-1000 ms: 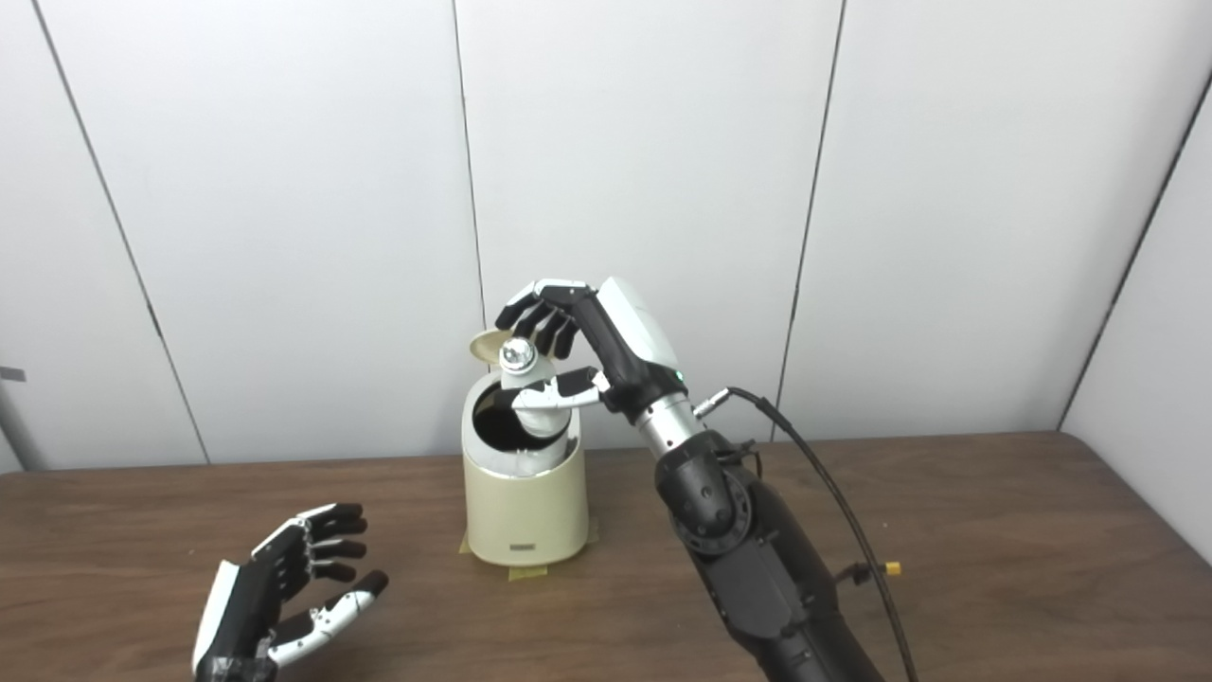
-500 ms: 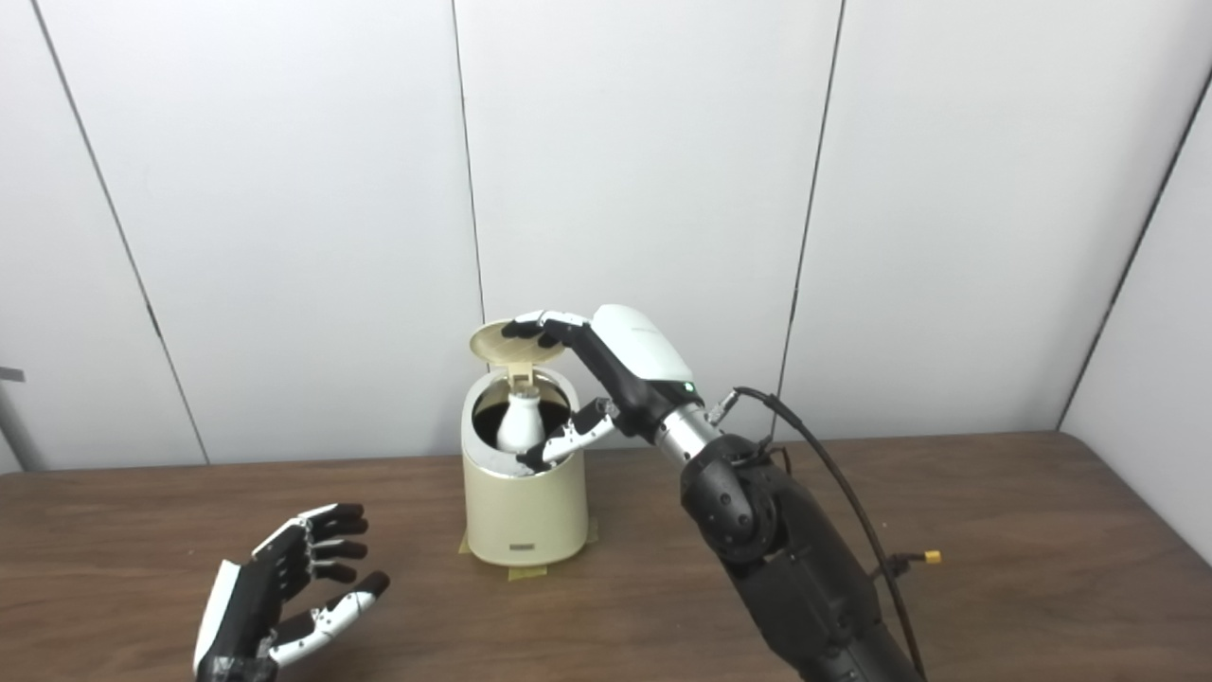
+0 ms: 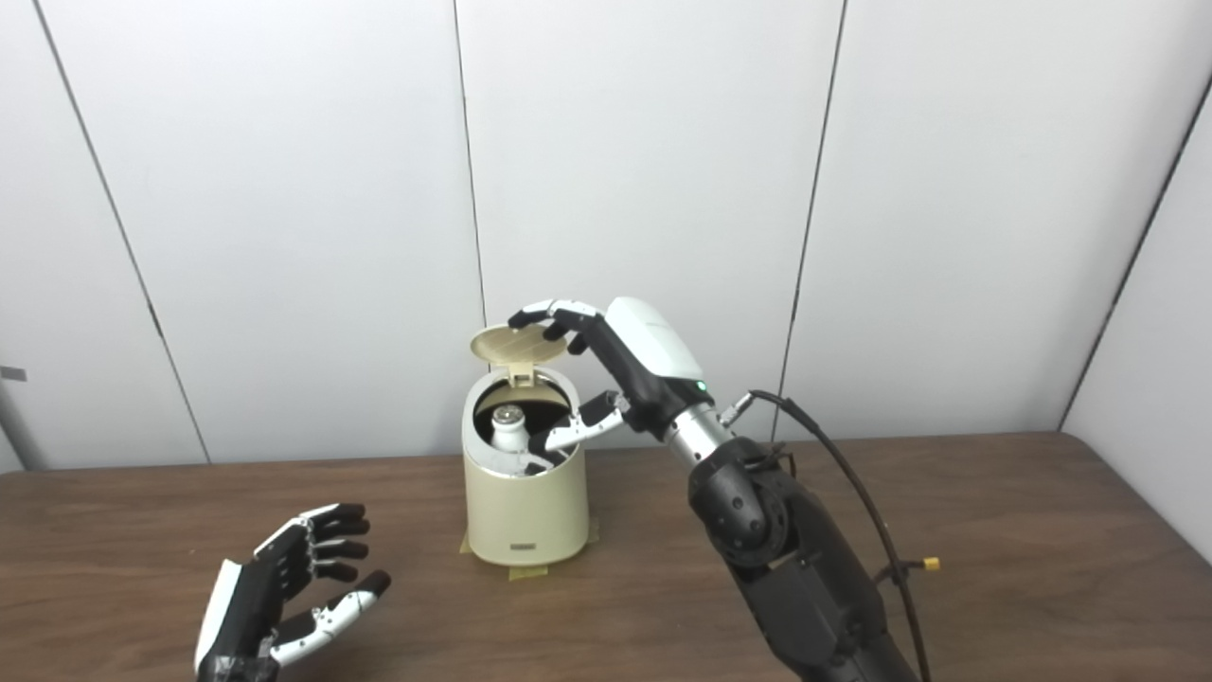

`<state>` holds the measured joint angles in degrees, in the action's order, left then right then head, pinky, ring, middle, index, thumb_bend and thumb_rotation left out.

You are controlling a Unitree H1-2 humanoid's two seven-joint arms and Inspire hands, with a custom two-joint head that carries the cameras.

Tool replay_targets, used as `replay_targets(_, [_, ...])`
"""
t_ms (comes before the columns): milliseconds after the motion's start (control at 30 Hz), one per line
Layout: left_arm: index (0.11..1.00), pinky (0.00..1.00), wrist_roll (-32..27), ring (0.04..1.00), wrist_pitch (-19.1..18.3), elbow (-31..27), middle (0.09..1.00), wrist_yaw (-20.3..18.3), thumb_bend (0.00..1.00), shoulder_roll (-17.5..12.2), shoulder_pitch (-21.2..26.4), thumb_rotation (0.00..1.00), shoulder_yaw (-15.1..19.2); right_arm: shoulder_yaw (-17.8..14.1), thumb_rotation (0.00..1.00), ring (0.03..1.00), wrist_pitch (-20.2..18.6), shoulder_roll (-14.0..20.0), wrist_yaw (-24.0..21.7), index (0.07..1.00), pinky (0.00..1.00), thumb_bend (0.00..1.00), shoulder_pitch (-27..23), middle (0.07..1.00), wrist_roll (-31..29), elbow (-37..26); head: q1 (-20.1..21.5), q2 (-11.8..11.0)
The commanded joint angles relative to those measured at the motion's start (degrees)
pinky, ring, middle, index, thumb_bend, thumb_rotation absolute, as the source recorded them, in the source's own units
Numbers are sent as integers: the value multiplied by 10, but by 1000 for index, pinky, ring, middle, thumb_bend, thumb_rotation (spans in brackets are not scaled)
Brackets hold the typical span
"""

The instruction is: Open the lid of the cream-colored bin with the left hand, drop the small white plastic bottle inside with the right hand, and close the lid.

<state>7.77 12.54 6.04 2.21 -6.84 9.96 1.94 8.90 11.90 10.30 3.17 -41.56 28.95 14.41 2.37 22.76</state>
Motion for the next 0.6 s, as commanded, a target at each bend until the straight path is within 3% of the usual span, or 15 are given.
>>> replay_targets(0, [740,568,1,651,24,-5,714,5,639,-1,15,82,-1,-30,151,580,35,-14,55,684,448,674,-18,696,-25,-18,1,0])
replay_targets(67, [740,564,-1,646,25,-5,713,5,638,0,15,77,-1,-53,172,550,42,-26,83,676,413,630,-5,679,-35,-29,0,-1])
replay_targets(200, [739,576,-1,646,23,-7,709,5,637,0,15,76,0,-96,88,491,49,-45,107,669,356,607,26,625,-89,-41,0,-1])
replay_targets(300, [737,570,0,641,25,-12,703,5,639,0,14,75,-1,-113,175,545,14,-43,79,684,397,633,63,652,-131,-61,-4,1])
replay_targets(400, [738,560,0,633,24,-14,699,4,639,0,14,70,-1,-112,203,578,-16,-22,23,754,440,664,103,736,-184,-78,-5,3])
replay_targets(467, [736,553,-1,629,24,-14,696,3,641,0,14,74,-1,-111,240,584,-47,-9,-15,851,459,698,128,799,-218,-97,-9,4])
replay_targets(567, [737,546,-1,630,28,-10,699,3,643,0,14,89,-2,-112,266,646,-63,-3,-36,891,560,772,158,843,-243,-106,-9,4])
